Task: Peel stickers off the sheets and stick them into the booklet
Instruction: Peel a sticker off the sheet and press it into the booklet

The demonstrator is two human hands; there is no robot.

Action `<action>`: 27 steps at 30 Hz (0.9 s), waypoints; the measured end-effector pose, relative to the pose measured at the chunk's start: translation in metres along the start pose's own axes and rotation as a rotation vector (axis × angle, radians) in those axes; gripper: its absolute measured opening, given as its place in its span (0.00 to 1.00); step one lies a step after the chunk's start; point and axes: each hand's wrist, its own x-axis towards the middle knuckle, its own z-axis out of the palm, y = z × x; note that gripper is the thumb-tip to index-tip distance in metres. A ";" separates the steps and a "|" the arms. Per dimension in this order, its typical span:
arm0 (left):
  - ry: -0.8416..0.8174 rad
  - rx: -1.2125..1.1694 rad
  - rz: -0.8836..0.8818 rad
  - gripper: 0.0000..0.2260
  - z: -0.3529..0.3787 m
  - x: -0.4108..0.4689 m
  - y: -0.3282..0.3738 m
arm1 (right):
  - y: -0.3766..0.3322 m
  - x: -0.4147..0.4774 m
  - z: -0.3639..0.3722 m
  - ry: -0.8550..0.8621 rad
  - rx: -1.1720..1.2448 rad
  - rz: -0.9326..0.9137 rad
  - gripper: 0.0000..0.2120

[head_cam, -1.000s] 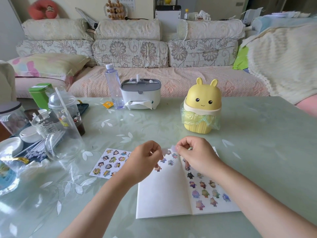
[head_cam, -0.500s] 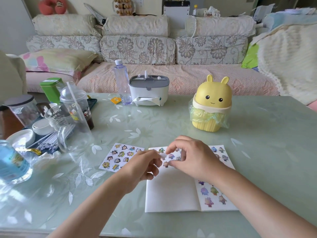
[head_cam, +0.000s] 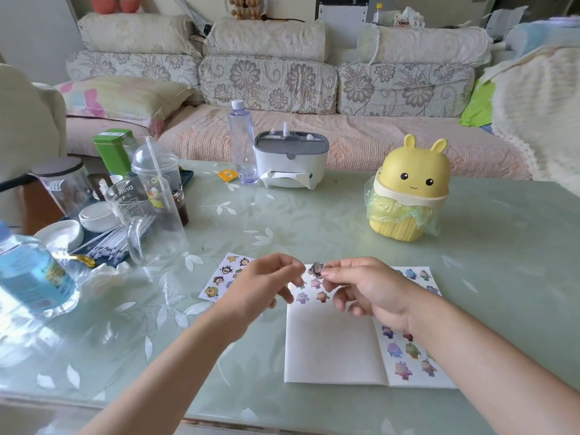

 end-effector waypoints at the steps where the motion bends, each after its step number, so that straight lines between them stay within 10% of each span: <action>1: 0.008 0.024 0.031 0.05 0.001 -0.001 -0.001 | 0.001 0.000 0.000 -0.017 -0.008 0.012 0.06; 27: 0.079 -0.334 -0.079 0.08 0.017 -0.008 -0.004 | 0.007 0.002 0.027 0.254 0.103 -0.131 0.06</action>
